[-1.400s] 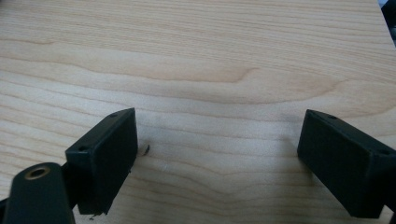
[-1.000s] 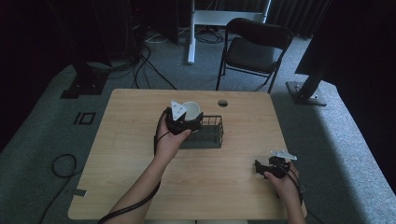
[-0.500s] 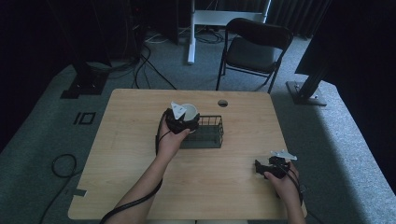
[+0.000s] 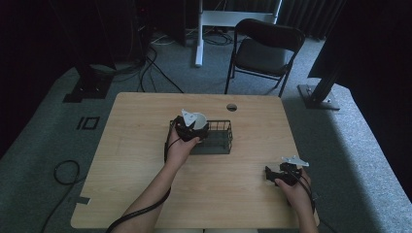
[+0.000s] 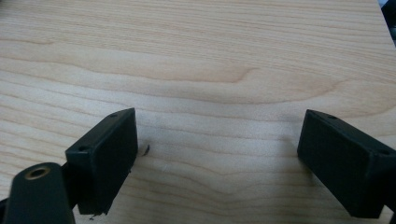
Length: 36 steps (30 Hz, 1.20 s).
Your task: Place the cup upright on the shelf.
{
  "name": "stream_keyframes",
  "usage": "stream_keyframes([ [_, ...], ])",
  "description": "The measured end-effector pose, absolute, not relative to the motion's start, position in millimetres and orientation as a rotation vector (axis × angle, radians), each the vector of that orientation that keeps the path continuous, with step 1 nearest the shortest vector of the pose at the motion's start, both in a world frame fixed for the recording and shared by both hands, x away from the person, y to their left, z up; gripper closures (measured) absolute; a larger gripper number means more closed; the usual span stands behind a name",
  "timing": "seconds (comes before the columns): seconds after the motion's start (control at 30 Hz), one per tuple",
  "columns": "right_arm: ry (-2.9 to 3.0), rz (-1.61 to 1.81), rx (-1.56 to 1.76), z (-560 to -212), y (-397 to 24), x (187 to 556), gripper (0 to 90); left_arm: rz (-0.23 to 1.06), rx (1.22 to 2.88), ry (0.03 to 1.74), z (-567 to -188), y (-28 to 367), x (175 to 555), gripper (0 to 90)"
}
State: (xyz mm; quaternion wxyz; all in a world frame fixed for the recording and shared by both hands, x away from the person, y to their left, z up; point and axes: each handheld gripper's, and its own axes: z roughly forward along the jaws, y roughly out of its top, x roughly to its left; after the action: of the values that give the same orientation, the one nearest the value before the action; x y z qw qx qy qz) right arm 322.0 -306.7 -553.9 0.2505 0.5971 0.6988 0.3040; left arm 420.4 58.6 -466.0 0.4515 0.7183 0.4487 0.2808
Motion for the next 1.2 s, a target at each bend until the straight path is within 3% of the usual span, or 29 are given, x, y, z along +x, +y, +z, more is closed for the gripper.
stream_keyframes([
  [0.4,1.902,0.828,1.625,-554,-307,322,11.7,0.712,1.811,1.095,-469,56,420,19.9],
  [0.57,1.902,0.828,1.625,-554,-307,322,11.7,0.691,1.826,1.061,-464,53,419,9.2],
  [1.2,1.902,0.827,1.626,-554,-307,322,11.7,0.655,1.819,1.059,-448,72,403,9.1],
])
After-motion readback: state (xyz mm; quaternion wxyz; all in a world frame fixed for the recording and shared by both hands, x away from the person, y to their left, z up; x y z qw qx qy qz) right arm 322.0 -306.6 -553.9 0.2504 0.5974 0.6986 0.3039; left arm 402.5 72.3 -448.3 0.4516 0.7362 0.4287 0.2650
